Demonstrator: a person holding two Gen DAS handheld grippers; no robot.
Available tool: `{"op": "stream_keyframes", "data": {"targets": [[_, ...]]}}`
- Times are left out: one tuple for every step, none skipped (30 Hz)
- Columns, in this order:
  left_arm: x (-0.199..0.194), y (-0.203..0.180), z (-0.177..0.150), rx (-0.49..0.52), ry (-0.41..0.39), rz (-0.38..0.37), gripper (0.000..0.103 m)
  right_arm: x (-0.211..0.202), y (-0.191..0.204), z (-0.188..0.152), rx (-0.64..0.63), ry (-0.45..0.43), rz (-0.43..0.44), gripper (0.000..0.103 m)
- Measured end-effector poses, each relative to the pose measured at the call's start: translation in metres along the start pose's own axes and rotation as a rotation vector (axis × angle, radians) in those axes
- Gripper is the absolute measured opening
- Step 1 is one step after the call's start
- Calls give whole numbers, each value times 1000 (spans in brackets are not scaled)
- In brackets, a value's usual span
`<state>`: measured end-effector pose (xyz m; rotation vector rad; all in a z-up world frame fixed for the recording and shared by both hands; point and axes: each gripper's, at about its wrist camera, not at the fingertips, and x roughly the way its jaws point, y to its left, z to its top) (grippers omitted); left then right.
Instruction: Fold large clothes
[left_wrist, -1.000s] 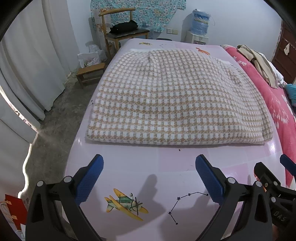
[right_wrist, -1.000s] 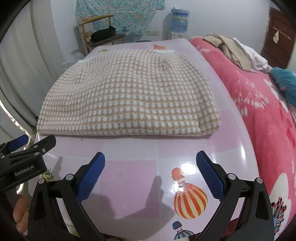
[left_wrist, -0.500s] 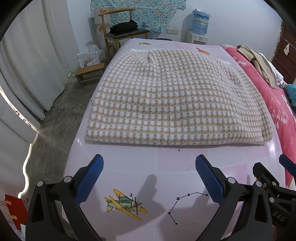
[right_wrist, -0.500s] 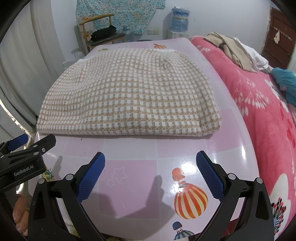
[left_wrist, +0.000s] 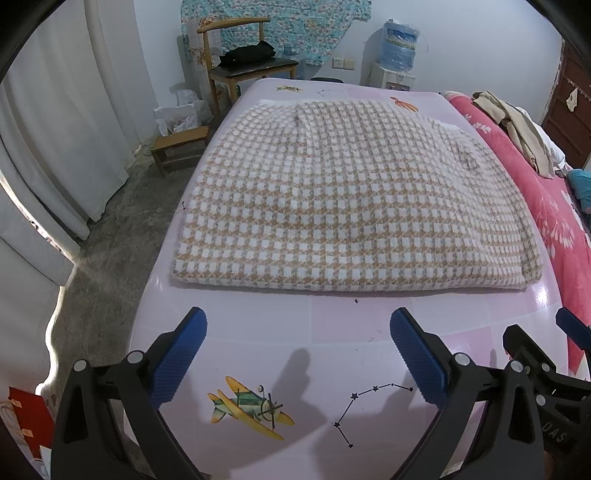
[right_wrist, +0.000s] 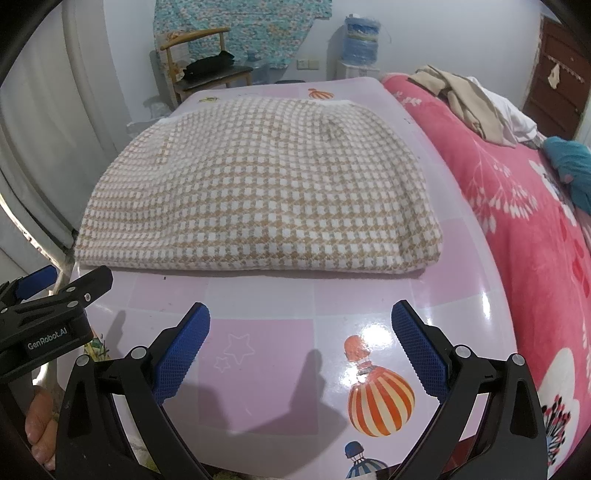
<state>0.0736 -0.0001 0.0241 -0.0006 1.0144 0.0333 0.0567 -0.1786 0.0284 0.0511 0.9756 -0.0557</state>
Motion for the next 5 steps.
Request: {"op": "stream_keyframes", "data": {"targets": [[0,0,0,0,0,0,98,0,1,0,1,0,-1,95],[0,0,0,0,0,0,98,0,1,0,1,0,-1,95],[0,0,0,0,0,0,98,0,1,0,1,1,-1,95],[0,0,0,-1,0,1,98,0,1,0,2,1,-2,95],[0,0,0,0,0,-1,98,0,1,0,3,1,-2,95]]}}
